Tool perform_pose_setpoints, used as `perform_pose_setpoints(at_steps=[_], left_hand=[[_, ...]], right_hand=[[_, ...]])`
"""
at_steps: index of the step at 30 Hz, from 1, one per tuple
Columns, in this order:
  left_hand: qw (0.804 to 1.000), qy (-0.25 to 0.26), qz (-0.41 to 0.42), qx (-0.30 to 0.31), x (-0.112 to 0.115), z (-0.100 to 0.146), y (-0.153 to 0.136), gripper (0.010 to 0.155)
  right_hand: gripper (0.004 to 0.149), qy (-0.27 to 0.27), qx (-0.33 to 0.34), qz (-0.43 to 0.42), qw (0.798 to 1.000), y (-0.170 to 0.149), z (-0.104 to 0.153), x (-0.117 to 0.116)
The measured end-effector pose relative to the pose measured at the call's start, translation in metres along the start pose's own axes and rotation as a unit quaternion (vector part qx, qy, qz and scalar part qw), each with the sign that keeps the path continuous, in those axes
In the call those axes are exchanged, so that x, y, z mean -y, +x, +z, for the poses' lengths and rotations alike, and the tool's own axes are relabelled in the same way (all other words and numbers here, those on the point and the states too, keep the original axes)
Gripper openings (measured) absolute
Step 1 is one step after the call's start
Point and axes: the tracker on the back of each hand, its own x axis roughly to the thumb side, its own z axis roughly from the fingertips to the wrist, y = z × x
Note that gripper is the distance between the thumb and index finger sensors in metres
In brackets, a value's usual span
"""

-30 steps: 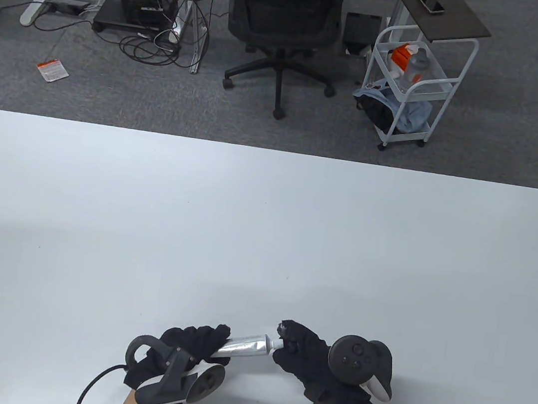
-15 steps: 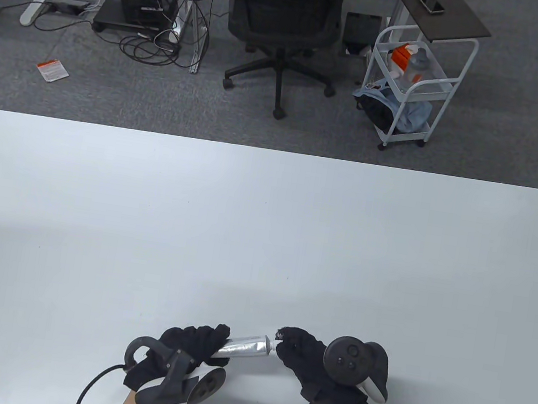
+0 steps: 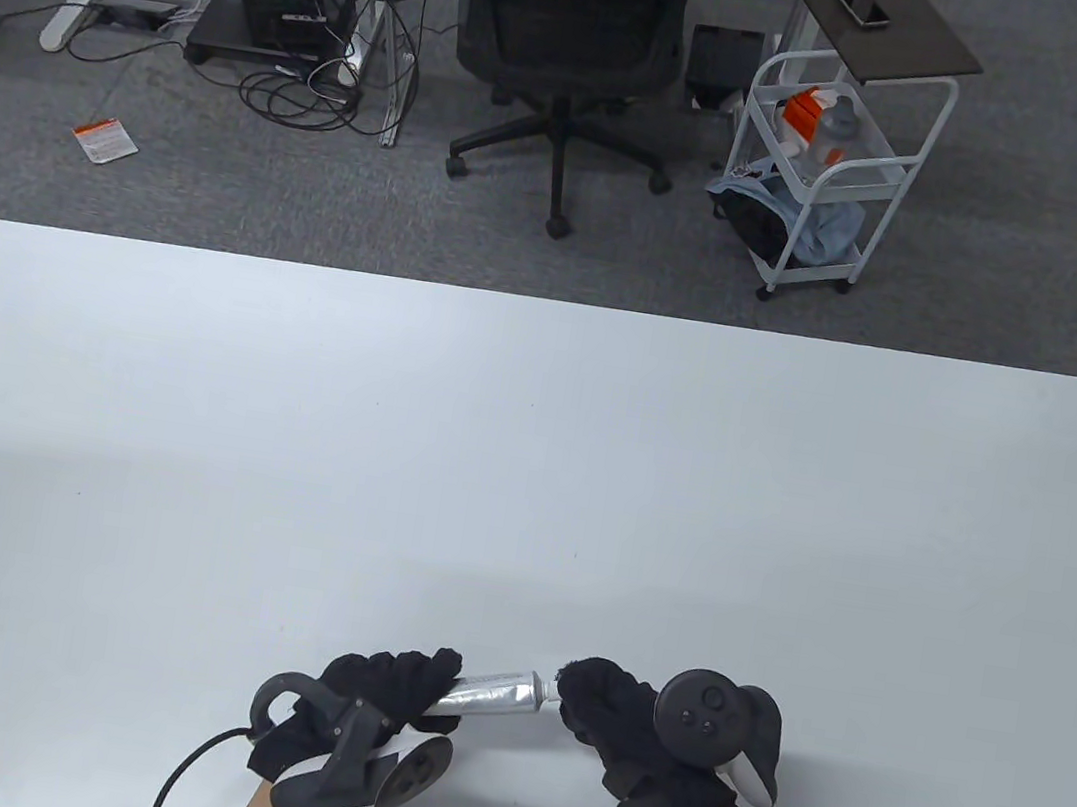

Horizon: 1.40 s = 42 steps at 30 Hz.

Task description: Unscrew tube cap from toothpaste tube

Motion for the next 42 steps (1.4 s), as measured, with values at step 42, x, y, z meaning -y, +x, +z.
perform_pose_setpoints(at_steps=[42], left_hand=[[1.0,-0.007,-0.005,0.006,-0.002,0.0,0.001,0.074]], right_hand=[[0.046,0.016,0.005,-0.009,1.0,-0.001,-0.002,0.001]])
